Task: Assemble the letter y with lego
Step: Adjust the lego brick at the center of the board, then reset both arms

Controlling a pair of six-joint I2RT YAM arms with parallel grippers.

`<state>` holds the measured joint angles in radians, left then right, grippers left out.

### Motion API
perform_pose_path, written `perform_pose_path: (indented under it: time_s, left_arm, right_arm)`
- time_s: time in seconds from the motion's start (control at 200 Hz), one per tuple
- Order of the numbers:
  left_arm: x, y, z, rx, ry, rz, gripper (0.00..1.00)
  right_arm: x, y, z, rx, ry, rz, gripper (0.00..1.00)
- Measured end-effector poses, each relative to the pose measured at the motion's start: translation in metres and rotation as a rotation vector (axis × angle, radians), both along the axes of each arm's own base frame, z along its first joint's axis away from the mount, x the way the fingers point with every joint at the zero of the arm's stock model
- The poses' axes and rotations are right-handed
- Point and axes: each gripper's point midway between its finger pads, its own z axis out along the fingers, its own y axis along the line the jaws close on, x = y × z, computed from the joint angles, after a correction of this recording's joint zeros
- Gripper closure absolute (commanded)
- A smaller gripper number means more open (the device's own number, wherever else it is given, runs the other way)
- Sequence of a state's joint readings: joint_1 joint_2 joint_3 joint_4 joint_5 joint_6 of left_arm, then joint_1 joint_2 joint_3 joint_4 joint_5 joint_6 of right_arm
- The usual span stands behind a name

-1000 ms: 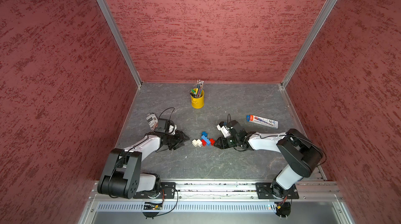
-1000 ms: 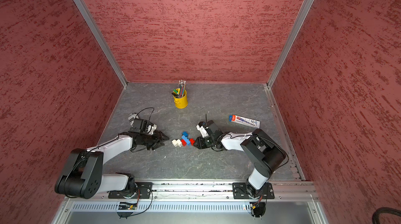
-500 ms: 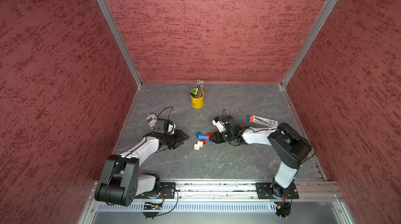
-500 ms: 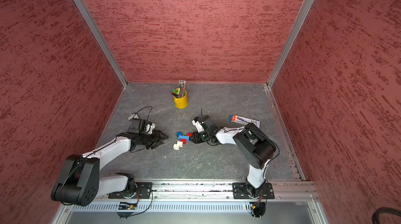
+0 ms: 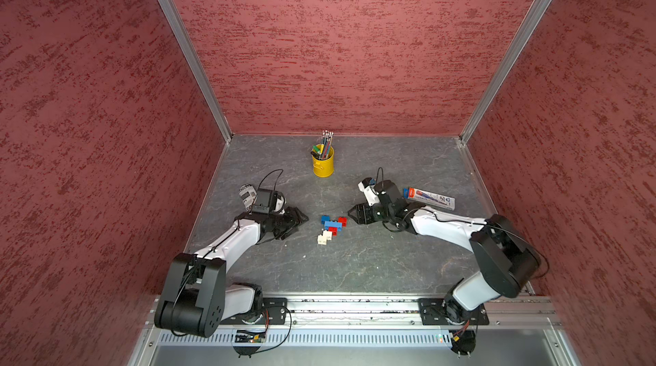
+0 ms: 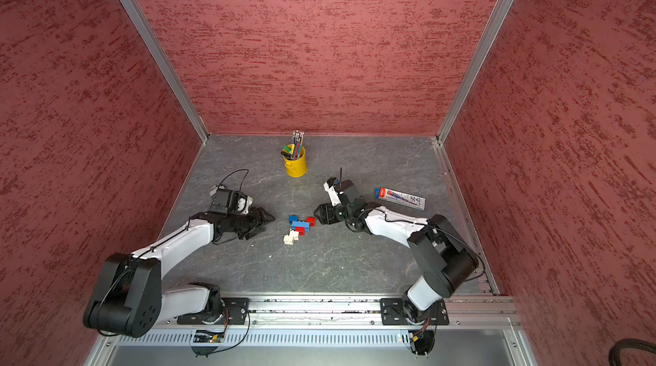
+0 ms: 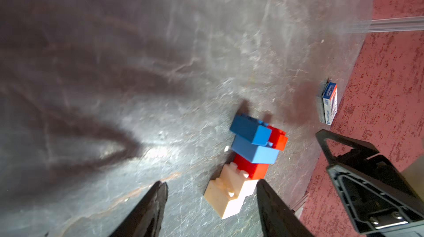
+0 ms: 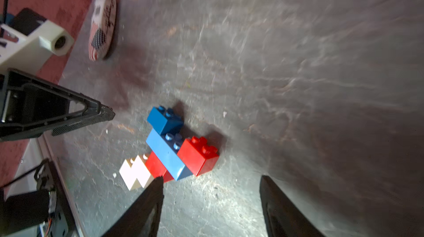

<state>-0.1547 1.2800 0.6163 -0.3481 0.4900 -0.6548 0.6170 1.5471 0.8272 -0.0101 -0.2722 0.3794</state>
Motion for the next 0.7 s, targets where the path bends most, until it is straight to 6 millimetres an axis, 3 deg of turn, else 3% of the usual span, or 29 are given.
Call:
perform_pose_path:
  time_s: [0.095,0.1,0.125,0.271,0.371,0.501,0.696]
  left_arm:
    - [0.022,0.002,0.019,0.027,-0.073,0.003,0.01]
    - [0.024,0.003,0.02,0.028,-0.075,0.008,0.01]
    - [0.029,0.004,0.024,0.04,-0.094,0.008,0.0]
    - [0.056,0.017,0.042,0.12,-0.181,0.04,0.0]
    - [0.075,0.033,0.057,0.224,-0.27,0.069,0.0]
    - [0.099,0.065,0.069,0.409,-0.442,0.135,0.0]
    - [0.1,0.133,0.058,0.647,-0.576,0.265,0.0]
  right_arm:
    - [0.016,-0.018,0.019,-0.015,-0.075,-0.073,0.11]
    - [0.016,-0.019,0.019,-0.017,-0.077,-0.075,0.05]
    - [0.021,-0.024,0.022,-0.023,-0.094,-0.098,0.01]
    - [0.049,-0.064,0.04,-0.08,-0.189,-0.244,0.01]
    - [0.072,-0.101,0.051,-0.151,-0.271,-0.394,0.01]
    - [0.095,-0.156,0.071,-0.262,-0.457,-0.622,0.01]
    - [0.084,-0.233,0.065,-0.475,-0.646,-0.858,0.01]
